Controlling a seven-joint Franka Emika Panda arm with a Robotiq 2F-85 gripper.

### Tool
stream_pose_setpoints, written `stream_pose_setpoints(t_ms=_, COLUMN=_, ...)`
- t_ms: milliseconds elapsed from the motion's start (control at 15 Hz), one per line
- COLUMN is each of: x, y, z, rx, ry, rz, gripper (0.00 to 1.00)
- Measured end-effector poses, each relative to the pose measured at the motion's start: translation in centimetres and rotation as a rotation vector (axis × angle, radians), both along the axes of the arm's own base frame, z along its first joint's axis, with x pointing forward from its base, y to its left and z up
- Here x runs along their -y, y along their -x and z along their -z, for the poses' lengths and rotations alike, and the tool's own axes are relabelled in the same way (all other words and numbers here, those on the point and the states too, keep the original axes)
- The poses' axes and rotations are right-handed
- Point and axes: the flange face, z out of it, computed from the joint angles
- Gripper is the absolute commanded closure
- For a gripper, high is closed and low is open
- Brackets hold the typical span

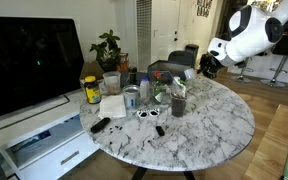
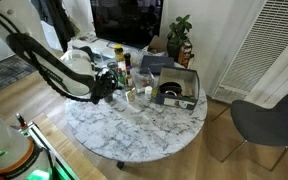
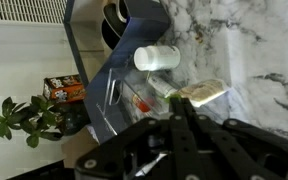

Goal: Use the clear measuring cup to remove some contents from the clear cup.

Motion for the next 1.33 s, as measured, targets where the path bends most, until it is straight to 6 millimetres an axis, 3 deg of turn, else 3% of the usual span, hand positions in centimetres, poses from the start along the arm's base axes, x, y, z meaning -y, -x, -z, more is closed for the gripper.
stream_pose_setpoints(t_ms=533, x=6.6, y=3.1, z=5.2, rx=-0.168, ry=0.061, rz=0.141, gripper=0.96)
stream_pose_setpoints(t_ms=1000, x=6.0, y=2.4, z=4.8, rx=-0.147, ry=0.066, rz=0.124, gripper=0.99)
stream_pose_setpoints(t_ms=1333, x=5.4, y=2.2, z=7.3, rx=-0.088, ry=0.155, rz=0.124, gripper=0.99)
